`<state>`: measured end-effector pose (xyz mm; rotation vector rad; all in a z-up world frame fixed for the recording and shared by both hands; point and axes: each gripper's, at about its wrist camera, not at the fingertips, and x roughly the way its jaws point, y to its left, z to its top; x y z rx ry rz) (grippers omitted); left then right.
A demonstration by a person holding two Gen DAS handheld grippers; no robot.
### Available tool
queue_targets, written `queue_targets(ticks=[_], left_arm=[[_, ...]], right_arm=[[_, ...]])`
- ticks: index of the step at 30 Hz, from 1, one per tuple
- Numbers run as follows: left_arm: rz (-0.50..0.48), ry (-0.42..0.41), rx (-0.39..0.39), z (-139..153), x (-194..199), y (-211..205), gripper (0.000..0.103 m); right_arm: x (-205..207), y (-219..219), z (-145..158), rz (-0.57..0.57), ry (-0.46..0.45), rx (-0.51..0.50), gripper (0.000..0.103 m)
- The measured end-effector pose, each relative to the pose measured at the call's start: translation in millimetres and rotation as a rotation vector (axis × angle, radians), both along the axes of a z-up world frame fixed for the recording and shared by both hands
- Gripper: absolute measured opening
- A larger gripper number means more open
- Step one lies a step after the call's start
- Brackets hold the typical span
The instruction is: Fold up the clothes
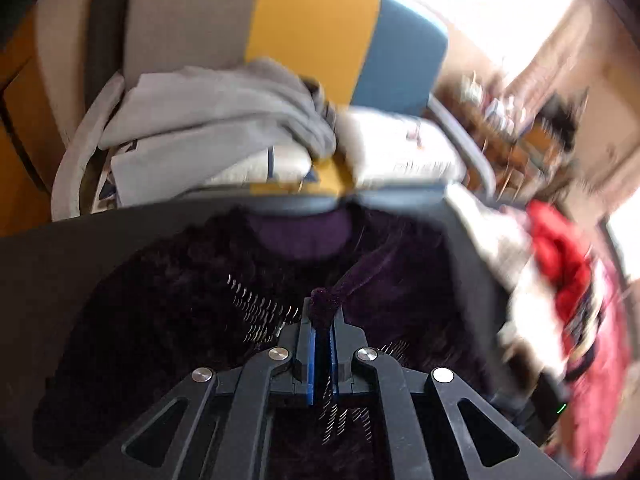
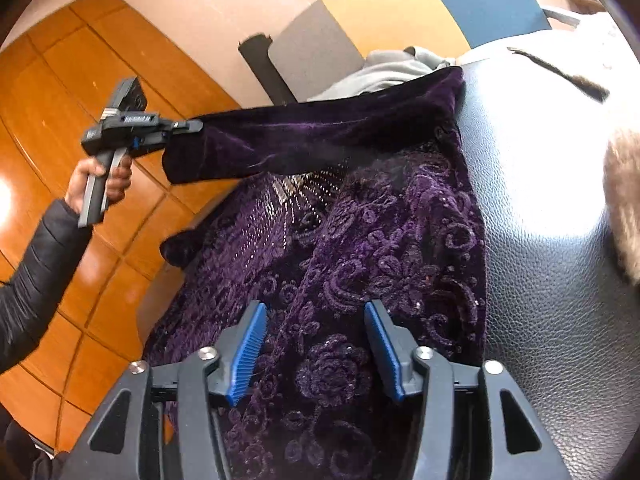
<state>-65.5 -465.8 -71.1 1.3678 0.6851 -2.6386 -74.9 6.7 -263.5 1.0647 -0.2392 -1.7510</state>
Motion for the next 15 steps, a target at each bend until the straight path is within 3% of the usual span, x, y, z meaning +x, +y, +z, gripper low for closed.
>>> queue_targets(ticks=[2,6,9,12,15], left_arm=[[0.025,0.073,0.059,14.4,5.5,-10.6,0.005],[-0.020,-0.020,0.023,2.0,0.3,-5.4,0.005],[-0.009,-0.128,0.006,-34.7,-4.8,-7.3,0.005],[0.050,-0.171,0.119,-69.2,1.3,-24.3,0.005],[0.087,-0.146,0.227,-82.4,11.8,-39.3,0.005]], right_arm=[[-2.2,1.8,11.4,-0.009,0.022,-0.006,0.056],[-18.3,-3.4,44.5,-0.061,0.139,0.026,0.065],[-33.5,-20.4,58.6,-0.091,0.240,0.110,0.070],[-62.5,-41.6,56.5,-0.149,0.247,0.193,0.070],[-92.1,-59.4,44.0,-0.186,0.199,0.234,0.070]])
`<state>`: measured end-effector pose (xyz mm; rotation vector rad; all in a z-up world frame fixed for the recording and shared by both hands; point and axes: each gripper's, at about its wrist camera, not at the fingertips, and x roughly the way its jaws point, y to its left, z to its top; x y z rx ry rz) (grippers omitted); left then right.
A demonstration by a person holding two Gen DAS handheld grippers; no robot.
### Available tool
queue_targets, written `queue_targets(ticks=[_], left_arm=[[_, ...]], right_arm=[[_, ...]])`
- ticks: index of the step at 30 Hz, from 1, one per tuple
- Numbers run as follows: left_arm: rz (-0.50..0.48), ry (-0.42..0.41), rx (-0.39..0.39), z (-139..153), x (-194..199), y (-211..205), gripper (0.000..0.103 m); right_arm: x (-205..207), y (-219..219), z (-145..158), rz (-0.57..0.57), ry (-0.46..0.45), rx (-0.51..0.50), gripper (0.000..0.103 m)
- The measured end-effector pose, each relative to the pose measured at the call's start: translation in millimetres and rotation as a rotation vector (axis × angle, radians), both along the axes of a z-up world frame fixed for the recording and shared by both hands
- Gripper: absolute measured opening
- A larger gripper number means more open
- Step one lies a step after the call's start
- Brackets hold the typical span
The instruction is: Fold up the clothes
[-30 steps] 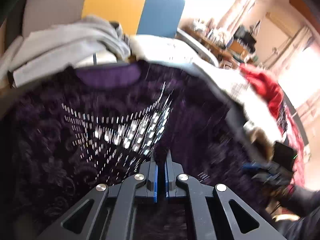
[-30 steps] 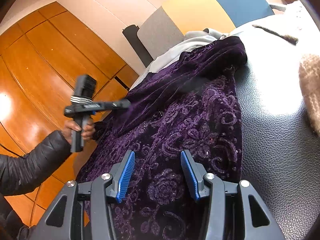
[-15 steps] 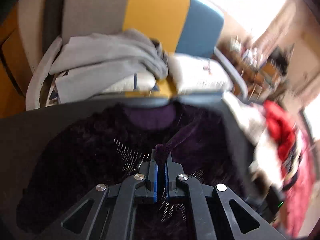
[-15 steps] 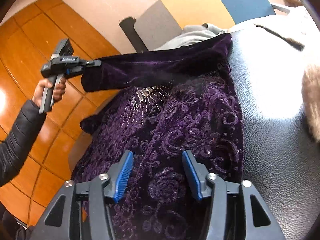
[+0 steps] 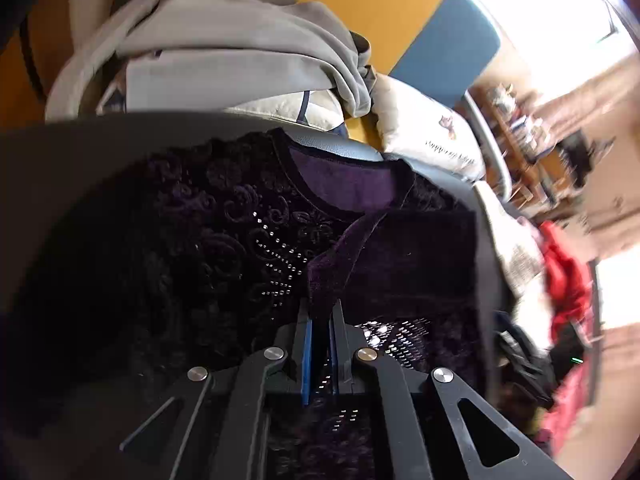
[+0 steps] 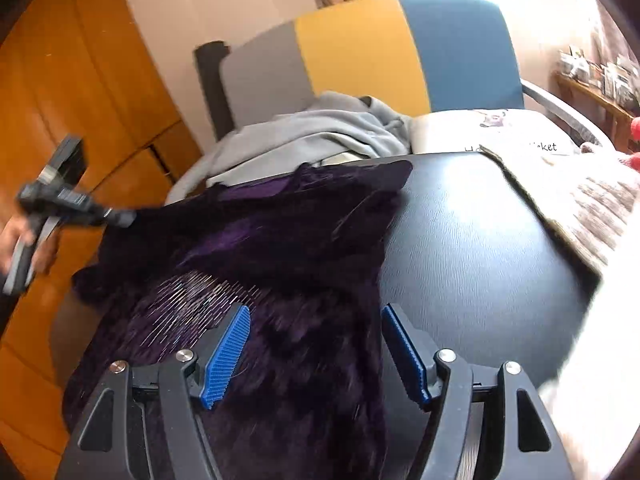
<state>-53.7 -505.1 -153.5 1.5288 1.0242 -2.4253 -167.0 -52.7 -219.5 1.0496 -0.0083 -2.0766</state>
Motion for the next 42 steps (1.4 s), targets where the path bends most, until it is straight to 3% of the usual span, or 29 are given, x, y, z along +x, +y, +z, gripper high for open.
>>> queue_targets(ticks=[3,4,5,6,7,8,10,13,15,18,23,25,26,27,28,29,30,31,32,33,35,37,38,39,42], left_arm=[[0.014,0.105,0.128,12.0,8.7,-12.3,0.005],[0.013,0.129,0.134,18.1,9.6,-16.1,0.005],[0.022,0.131,0.124,19.0,9.4,-21.5,0.013],[0.034,0.130,0.112,19.3,9.0,-27.1,0.034],[0.075,0.077,0.067,11.8,6.2,-37.0,0.054],[0.109,0.025,0.039,-0.3,5.4,-44.4,0.086],[0.176,-0.075,-0.014,-24.4,4.2,-58.9,0.082],[0.274,-0.069,0.070,-52.8,20.2,-72.4,0.081],[0.313,-0.018,0.134,-62.8,36.3,-75.9,0.081],[0.320,0.016,0.161,-71.7,61.7,-67.3,0.081],[0.282,0.070,0.188,-74.7,79.1,-43.4,0.081],[0.269,0.064,0.175,-74.7,69.6,-36.6,0.069],[0.263,0.061,0.168,-74.6,64.8,-33.3,0.056],[0.268,0.059,0.151,-72.2,59.3,-31.6,0.037],[0.273,0.058,0.136,-69.8,54.0,-30.1,0.023],[0.289,0.083,0.145,-64.7,52.1,-31.4,0.011],[0.305,0.110,0.153,-59.4,50.3,-32.8,0.011],[0.330,0.166,0.160,-50.3,51.6,-35.5,0.011],[0.354,0.193,0.185,-47.4,53.6,-39.6,0.012],[0.377,0.217,0.210,-44.9,55.5,-43.8,0.013],[0.425,0.208,0.275,-52.5,59.7,-54.8,0.017],[0.457,0.159,0.226,-58.8,65.0,-57.8,0.038],[0.441,0.154,0.231,-62.2,66.5,-53.2,0.054],[0.426,0.149,0.235,-65.5,68.0,-48.5,0.059],[0.379,0.133,0.247,-75.4,72.5,-34.2,0.059]], right_arm=[[-31.2,-18.4,-19.5,-0.033,-0.078,0.039,0.070],[-41.6,-24.6,-26.0,-0.044,-0.104,0.052,0.070],[-49.9,-29.1,-31.1,-0.054,-0.120,0.062,0.067],[-52.5,-29.1,-32.0,-0.061,-0.106,0.064,0.063],[-55.1,-29.0,-32.9,-0.069,-0.092,0.066,0.056],[-57.6,-28.9,-33.9,-0.076,-0.078,0.068,0.049],[-57.3,-28.7,-35.7,-0.075,-0.049,0.074,0.049],[-54.8,-26.6,-37.3,-0.066,-0.030,0.068,0.052],[-55.2,-25.8,-38.0,-0.059,-0.031,0.059,0.054],[-50.6,-34.2,-36.0,-0.048,-0.005,0.087,0.057],[-37.8,-56.6,-35.0,0.023,0.050,0.191,0.091],[-37.4,-62.6,-35.5,0.039,0.049,0.214,0.095],[-38.5,-63.8,-35.6,0.041,0.042,0.215,0.095],[-39.9,-64.1,-35.5,0.041,0.036,0.213,0.095],[-41.9,-61.8,-34.6,0.038,0.028,0.200,0.090],[-44.2,-58.9,-33.4,0.032,0.021,0.187,0.071],[-47.6,-54.1,-31.5,0.017,0.014,0.177,0.058],[-52.6,-47.9,-29.0,0.003,-0.010,0.164,0.028],[-57.2,-41.1,-26.5,-0.012,-0.033,0.150,0.014],[-59.9,-33.7,-24.1,-0.032,-0.040,0.150,0.014],[-59.6,-23.9,-20.3,-0.079,0.026,0.254,0.014],[-57.4,-14.4,-21.1,-0.100,0.057,0.317,0.014],[-57.0,-8.5,-21.7,-0.114,0.060,0.334,0.014],[-57.1,-2.3,-22.1,-0.130,0.055,0.339,0.014],[-61.2,19.3,-20.1,-0.194,-0.015,0.279,0.028]])
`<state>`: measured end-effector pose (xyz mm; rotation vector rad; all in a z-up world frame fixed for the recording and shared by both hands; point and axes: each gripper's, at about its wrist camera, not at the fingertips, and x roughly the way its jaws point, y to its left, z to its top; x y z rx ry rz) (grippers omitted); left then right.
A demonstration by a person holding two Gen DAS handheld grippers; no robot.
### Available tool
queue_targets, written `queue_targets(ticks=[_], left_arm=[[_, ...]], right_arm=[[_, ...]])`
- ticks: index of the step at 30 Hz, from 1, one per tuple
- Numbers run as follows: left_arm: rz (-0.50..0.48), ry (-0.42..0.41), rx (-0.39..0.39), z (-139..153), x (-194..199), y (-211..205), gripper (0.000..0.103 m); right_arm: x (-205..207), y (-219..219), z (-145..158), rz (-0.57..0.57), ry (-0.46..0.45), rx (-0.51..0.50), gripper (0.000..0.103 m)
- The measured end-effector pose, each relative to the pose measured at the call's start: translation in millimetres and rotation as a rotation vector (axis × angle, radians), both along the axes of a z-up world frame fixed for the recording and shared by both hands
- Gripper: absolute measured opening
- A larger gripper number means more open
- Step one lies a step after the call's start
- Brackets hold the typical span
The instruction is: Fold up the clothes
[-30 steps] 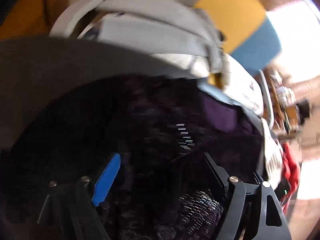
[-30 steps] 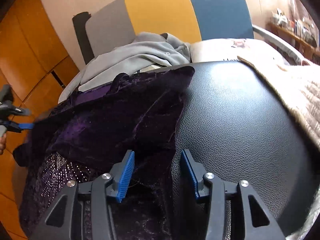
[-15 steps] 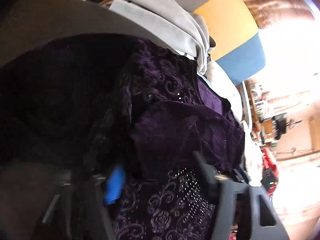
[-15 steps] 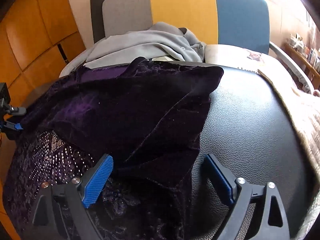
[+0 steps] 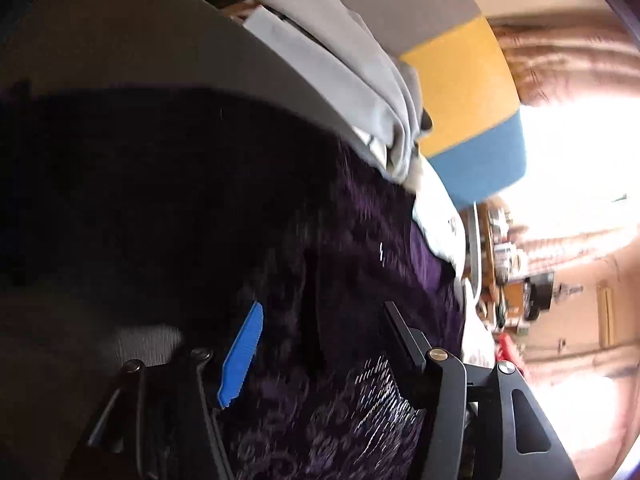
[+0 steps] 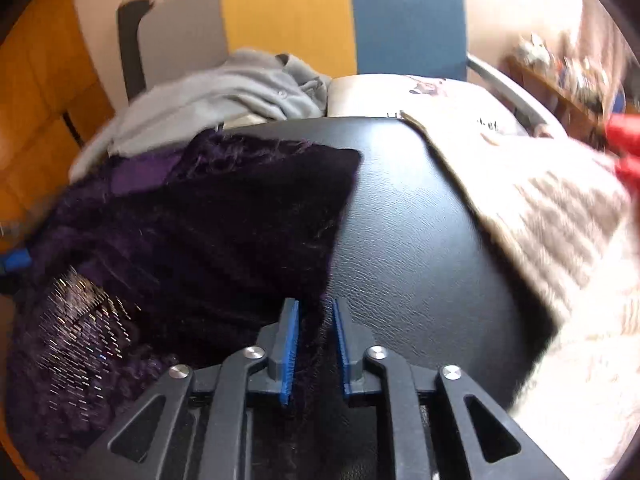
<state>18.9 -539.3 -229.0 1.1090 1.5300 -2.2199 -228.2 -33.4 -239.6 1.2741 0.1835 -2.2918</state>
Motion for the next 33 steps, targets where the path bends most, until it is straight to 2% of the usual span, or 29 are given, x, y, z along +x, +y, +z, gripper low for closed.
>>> queue_targets(ticks=[2,4,6,10,14,17,19,20,21,22,26,27,30,33], left_arm=[[-0.025,-0.011,-0.039,-0.3,4.6,15.5,0.059],[-0.051,0.026,-0.042,0.3,6.4,29.9,0.059],[-0.065,0.049,0.004,-4.2,7.3,39.9,0.061],[-0.022,0.041,0.007,-14.1,-2.2,49.2,0.063],[0.042,0.049,0.009,-20.3,-14.4,41.6,0.067],[0.020,0.025,-0.040,-15.6,-32.4,41.9,0.066],[-0.022,-0.011,-0.077,-14.2,-46.0,44.8,0.046],[-0.041,-0.030,-0.096,-13.5,-52.5,46.2,0.015],[-0.048,-0.047,-0.109,-13.5,-56.3,45.9,0.002],[-0.053,-0.062,-0.120,-13.5,-59.8,45.5,0.002],[-0.041,0.012,-0.094,-3.8,-47.5,42.1,0.002],[-0.039,0.030,-0.087,-0.2,-42.0,42.3,0.002],[-0.046,0.016,-0.114,5.2,-23.2,42.8,0.002],[-0.047,-0.018,-0.133,6.6,4.4,40.2,0.003]], right_arm=[[-0.5,13.7,3.7,-0.042,-0.017,-0.027,0.029],[5.3,19.7,12.9,-0.063,0.010,-0.026,0.029],[16.3,17.9,25.3,-0.030,0.040,-0.049,0.030],[49.5,-20.6,50.8,0.232,0.114,-0.122,0.030],[70.3,-81.6,48.1,0.497,0.144,-0.031,0.030],[64.1,-109.3,30.5,0.580,0.124,0.076,0.030],[56.4,-118.7,17.3,0.596,0.089,0.133,0.028],[55.1,-119.1,16.7,0.593,0.092,0.145,0.024],[53.8,-119.5,16.0,0.590,0.095,0.158,0.019],[52.5,-120.0,15.3,0.587,0.097,0.170,0.011],[59.8,-104.4,32.3,0.572,0.088,0.129,0.004],[64.5,-98.5,38.0,0.572,0.086,0.114,0.004],[88.3,-80.9,50.9,0.604,0.070,0.089,0.004],[103.2,-64.7,42.9,0.627,0.037,0.122,0.004]])
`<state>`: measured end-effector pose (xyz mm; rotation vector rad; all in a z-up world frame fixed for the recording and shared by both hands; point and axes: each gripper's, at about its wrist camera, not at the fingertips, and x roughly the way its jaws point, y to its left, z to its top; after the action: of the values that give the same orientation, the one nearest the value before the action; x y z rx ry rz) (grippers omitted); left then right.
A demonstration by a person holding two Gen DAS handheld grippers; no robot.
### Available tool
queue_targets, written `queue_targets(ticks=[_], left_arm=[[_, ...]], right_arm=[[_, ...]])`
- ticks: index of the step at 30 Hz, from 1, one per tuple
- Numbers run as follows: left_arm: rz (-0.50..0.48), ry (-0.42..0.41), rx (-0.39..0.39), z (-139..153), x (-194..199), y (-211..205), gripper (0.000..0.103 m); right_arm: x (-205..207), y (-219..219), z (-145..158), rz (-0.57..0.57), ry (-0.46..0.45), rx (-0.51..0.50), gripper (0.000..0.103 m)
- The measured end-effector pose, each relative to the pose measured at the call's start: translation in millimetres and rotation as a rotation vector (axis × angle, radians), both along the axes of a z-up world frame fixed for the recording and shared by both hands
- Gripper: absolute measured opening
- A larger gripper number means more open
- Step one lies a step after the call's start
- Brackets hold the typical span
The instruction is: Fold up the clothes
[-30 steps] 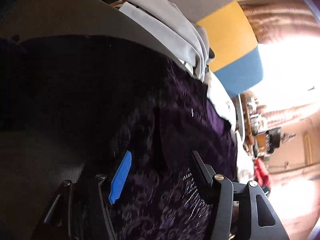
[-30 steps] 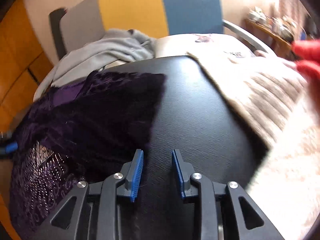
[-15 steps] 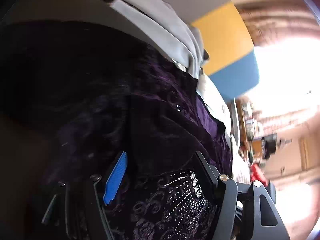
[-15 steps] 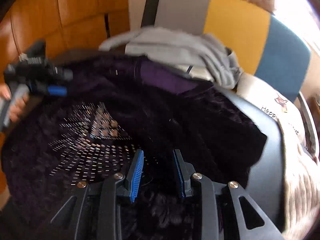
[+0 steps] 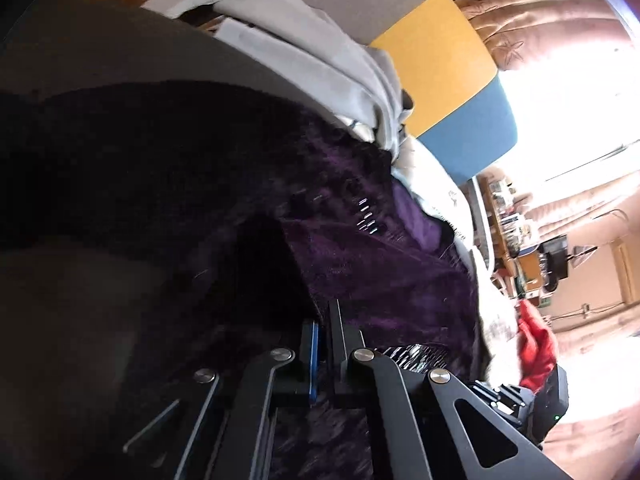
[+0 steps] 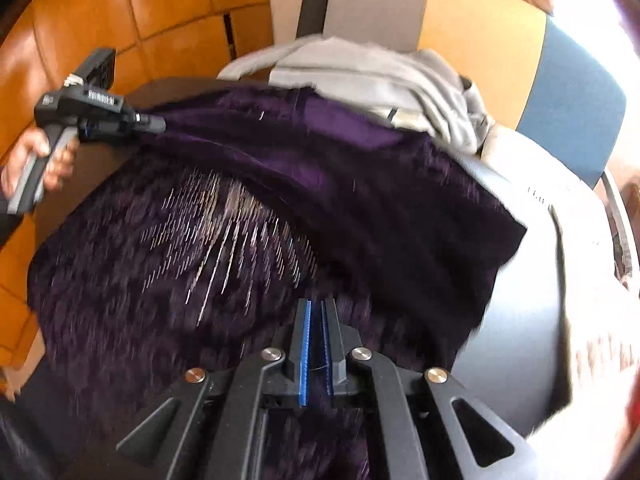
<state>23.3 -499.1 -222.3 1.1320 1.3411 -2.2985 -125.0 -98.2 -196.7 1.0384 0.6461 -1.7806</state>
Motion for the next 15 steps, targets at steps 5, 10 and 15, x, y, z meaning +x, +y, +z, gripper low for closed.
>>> queue_targets(ticks=[5,10,15], left_arm=[[0.001,-0.086,0.032,-17.0,22.5,-4.2,0.024],[0.036,-0.008,-0.118,19.5,33.2,-12.0,0.055],[-0.099,-0.021,-0.452,51.7,-1.4,-4.0,0.066]], right_arm=[[9.1,19.4,-6.8,0.020,-0.025,0.035,0.005],[-15.0,6.0,15.9,-0.006,0.003,-0.036,0.022],[-55.9,-31.3,23.6,-0.003,0.153,-0.018,0.035]])
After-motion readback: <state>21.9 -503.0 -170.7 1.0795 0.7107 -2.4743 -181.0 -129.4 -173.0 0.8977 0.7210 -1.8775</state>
